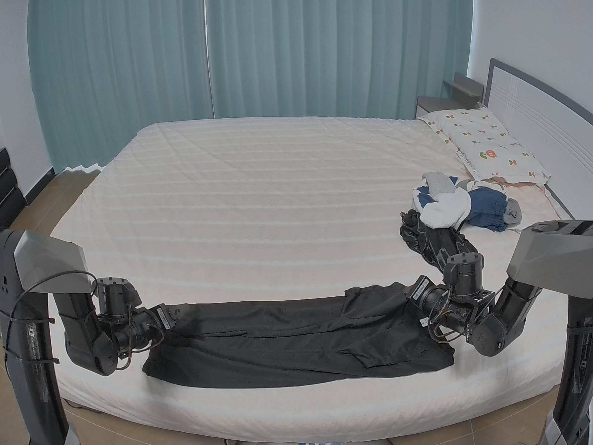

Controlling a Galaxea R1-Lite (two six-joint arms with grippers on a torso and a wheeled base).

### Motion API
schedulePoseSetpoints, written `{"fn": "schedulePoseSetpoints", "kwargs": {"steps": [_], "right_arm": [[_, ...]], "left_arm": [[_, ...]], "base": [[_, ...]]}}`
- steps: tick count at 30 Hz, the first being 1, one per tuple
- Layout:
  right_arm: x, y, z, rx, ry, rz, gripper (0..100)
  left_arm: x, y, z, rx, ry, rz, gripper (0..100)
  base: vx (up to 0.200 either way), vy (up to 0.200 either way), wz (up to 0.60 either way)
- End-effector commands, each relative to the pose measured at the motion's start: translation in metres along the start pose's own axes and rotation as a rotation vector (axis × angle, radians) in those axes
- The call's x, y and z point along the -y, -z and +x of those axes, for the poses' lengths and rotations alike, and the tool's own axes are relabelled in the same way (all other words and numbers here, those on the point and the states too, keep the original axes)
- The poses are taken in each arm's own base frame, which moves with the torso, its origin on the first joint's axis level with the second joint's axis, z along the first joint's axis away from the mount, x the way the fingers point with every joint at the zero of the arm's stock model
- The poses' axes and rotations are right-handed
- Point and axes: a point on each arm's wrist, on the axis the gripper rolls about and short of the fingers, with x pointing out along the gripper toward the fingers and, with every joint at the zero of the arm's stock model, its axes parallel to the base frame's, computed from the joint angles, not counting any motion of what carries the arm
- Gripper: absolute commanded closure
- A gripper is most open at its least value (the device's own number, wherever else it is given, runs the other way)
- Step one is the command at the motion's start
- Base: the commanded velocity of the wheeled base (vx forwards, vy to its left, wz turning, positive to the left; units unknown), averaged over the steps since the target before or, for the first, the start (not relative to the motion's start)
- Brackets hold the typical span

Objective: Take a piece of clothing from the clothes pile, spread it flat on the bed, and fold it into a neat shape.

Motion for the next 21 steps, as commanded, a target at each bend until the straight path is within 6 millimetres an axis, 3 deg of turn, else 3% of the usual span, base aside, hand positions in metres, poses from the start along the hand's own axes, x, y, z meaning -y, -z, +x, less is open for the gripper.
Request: {"fn": "schedulePoseSetpoints", "kwargs": {"steps": [1,6,7,14,21], "right_arm": [[0.001,0.002,0.001,-0.005,0.004,-0.001,100],[0.002,0.002,0.001,-0.005,0.006,0.0,100],[0.002,0.002,0.001,-0.007,0.007,-0.001,100],[0.003,0.001,0.0,-0.005,0.008,0.0,100],[0.0,-0.002,-0.001,0.009,-0.006,0.004,100]], "left_arm": [[-0.002,0.016,0.008,-0.053,-0.02,0.009,0],[-0.008,0.026,0.012,-0.073,-0.05,0.029,0],[-0.009,0.026,0.013,-0.073,-0.057,0.03,100],[-0.011,0.022,0.011,-0.036,-0.107,0.027,100],[-0.01,0.005,0.006,0.029,-0.104,0.009,100]], "base": [[0.0,0.0,0.0],[0.0,0.0,0.0],[0.0,0.0,0.0],[0.0,0.0,0.0],[0.0,0.0,0.0]]}}
